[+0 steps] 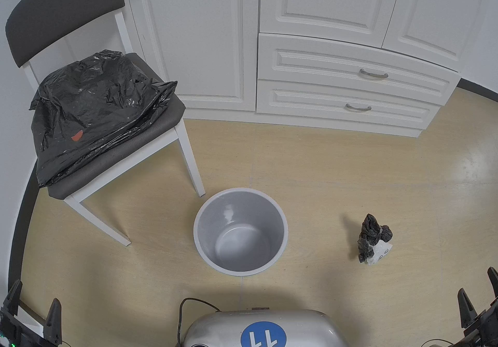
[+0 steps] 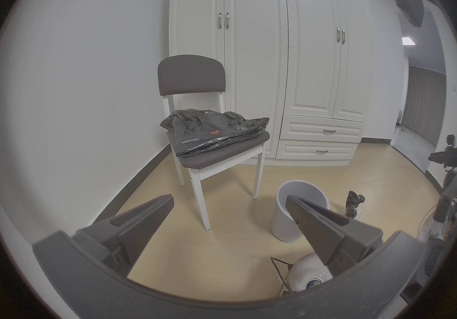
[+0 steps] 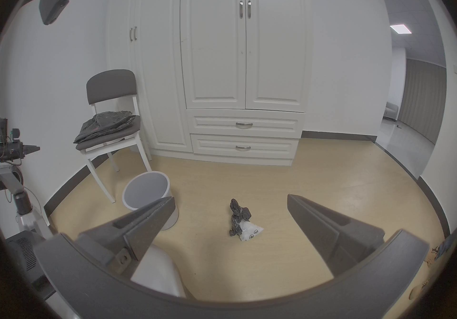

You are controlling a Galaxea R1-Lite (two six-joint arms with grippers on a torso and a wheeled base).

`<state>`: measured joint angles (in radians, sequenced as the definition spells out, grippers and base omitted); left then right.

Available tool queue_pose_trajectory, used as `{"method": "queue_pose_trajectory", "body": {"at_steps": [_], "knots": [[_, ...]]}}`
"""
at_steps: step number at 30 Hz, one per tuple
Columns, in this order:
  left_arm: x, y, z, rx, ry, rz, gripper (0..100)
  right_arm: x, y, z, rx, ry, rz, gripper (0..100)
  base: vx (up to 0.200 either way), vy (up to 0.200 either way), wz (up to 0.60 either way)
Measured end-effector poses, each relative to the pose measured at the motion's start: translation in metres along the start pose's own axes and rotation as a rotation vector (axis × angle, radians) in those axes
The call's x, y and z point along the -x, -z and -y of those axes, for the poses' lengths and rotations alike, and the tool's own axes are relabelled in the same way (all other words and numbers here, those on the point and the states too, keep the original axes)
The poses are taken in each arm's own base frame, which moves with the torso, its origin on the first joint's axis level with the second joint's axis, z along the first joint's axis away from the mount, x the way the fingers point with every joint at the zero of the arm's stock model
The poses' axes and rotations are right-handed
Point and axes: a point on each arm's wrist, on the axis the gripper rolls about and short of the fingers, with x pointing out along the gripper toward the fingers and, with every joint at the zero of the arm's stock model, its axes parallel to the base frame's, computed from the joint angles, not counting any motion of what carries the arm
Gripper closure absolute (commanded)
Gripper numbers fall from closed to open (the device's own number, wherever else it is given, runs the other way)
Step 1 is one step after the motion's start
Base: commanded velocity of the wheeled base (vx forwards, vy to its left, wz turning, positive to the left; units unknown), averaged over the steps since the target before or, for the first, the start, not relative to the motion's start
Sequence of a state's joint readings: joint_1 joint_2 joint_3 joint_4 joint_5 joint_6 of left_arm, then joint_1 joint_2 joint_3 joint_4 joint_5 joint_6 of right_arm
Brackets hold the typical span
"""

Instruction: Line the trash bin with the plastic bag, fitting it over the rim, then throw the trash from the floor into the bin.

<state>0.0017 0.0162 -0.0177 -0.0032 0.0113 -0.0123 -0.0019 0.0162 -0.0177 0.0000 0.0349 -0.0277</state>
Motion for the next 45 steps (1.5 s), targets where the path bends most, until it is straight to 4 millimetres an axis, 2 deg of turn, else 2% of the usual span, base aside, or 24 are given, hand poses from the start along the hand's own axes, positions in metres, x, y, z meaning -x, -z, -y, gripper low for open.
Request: {"method": "queue_pose_trajectory", "body": {"at_steps": [6,12,22,28,33,39,45], "knots": [[0.000,-0.004,0.000,0.013,0.001,0.043,0,0.000,0.000,0.000,-0.001,-0.004,0.002,0,0.000,0.000,0.00],[0.008,-0.033,0.001,0.081,0.048,0.195,0,0.000,0.000,0.000,-0.005,-0.002,0.002,0,0.000,0.000,0.00],[0.011,-0.036,0.001,0.044,0.037,0.165,0,0.000,-0.003,0.001,-0.027,0.020,0.027,0,0.000,0.000,0.00],[0.010,-0.034,0.001,0.032,0.037,0.146,0,0.012,-0.037,0.001,-0.022,0.004,0.151,0,0.000,0.000,0.00],[0.010,-0.030,0.001,0.008,0.039,0.112,0,0.016,-0.059,0.000,0.001,-0.051,0.127,0,0.000,0.000,0.00],[0.005,-0.036,0.001,-0.029,0.034,0.061,0,0.003,-0.065,0.002,0.012,-0.132,0.026,0,0.000,0.000,0.00],[-0.007,-0.058,0.001,-0.052,0.017,-0.009,0,-0.020,-0.084,0.002,0.023,-0.183,-0.069,0,0.000,0.000,0.00]]}}
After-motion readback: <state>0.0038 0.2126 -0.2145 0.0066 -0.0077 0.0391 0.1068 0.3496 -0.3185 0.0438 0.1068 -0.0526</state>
